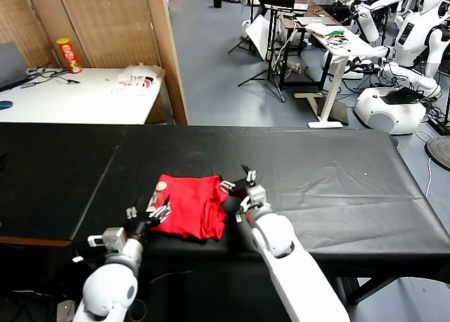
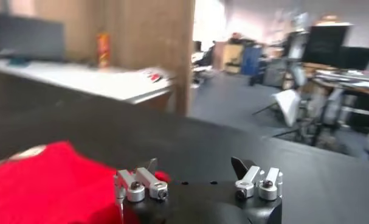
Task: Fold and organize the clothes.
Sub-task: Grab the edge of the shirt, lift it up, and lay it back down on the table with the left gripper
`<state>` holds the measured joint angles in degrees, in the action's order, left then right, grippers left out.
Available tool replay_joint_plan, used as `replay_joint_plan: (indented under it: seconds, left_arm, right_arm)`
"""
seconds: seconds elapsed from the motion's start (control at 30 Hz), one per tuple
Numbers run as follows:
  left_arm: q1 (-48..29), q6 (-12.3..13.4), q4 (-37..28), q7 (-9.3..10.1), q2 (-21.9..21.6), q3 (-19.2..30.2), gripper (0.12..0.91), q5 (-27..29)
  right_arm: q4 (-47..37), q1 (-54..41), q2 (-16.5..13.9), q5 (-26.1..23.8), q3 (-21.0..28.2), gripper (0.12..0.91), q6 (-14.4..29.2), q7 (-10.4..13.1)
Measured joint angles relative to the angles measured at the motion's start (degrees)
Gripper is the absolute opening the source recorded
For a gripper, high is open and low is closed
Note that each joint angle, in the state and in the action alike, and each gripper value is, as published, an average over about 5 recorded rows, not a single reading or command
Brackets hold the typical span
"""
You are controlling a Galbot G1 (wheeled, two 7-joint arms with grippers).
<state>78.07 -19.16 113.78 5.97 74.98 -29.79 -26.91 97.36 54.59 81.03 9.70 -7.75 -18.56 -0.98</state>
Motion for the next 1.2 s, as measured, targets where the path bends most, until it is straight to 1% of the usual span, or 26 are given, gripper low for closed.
replay_joint_plan:
  seconds: [0.1,0.17,0.23,0.3,0.37,0.57,0.7,0.9,0.97,1.0,1.07,1.2]
  left_arm:
    - [-0.42,1.05,-1.27,-2.28,-0.13,-1.39,0.798,-5.45]
    - [-0.85,1.5,-2.2,-3.37,-0.42,-2.33,0.798,-8.83]
    - [-1.33,2.06,-3.25,-4.02,-0.76,-3.19,0.798,-11.51]
    - [-1.72,2.44,-4.33,-4.32,-0.97,-3.94,0.798,-13.96]
    - [-1.9,2.27,-5.35,-4.52,-1.01,-4.47,0.798,-16.33]
    - [-2.08,0.28,-7.62,-5.71,-0.87,-4.71,0.798,-20.81]
    - [-2.97,-0.89,-8.81,-5.7,-0.72,-4.76,0.798,-23.94]
    - [-4.52,-1.46,-10.59,-5.53,-0.73,-4.81,0.798,-27.07]
    - [-4.92,-1.7,-11.17,-5.44,-0.77,-4.88,0.783,-28.42]
    - [-5.09,-1.8,-11.44,-5.39,-0.8,-4.92,0.76,-28.96]
    - [-5.34,-1.94,-11.86,-5.32,-0.82,-4.97,0.68,-29.8]
    - [-5.5,-1.98,-12.22,-5.28,-0.79,-5.02,0.465,-30.14]
  right_arm:
    - [3.42,2.52,-1.42,2.14,-1.39,0.798,0.98,-1.58]
    - [5.97,4.21,-2.42,3.46,-2.29,0.798,1.51,-2.21]
    - [8.46,5.86,-3.31,4.29,-3.04,0.798,1.8,-2.64]
    - [10.64,7.41,-3.99,4.58,-3.63,0.798,1.85,-2.9]
    - [12.48,8.74,-4.43,4.63,-4.09,0.798,1.85,-3.04]
    - [15.72,11.22,-4.6,4.54,-4.89,0.798,1.85,-3.1]
    - [16.79,12.16,-4.47,4.52,-5.32,0.798,1.95,-3.15]
    - [17.54,13.02,-4.38,4.49,-5.91,0.798,2.08,-3.22]
    - [17.62,13.28,-4.29,4.43,-5.99,0.798,2.09,-3.23]
    - [17.66,13.4,-4.22,4.39,-6.01,0.798,2.1,-3.23]
    - [17.75,13.63,-4.01,4.29,-6.02,0.798,2.1,-3.23]
    - [18.05,14.07,-3.53,4.07,-6.05,0.798,2.11,-3.23]
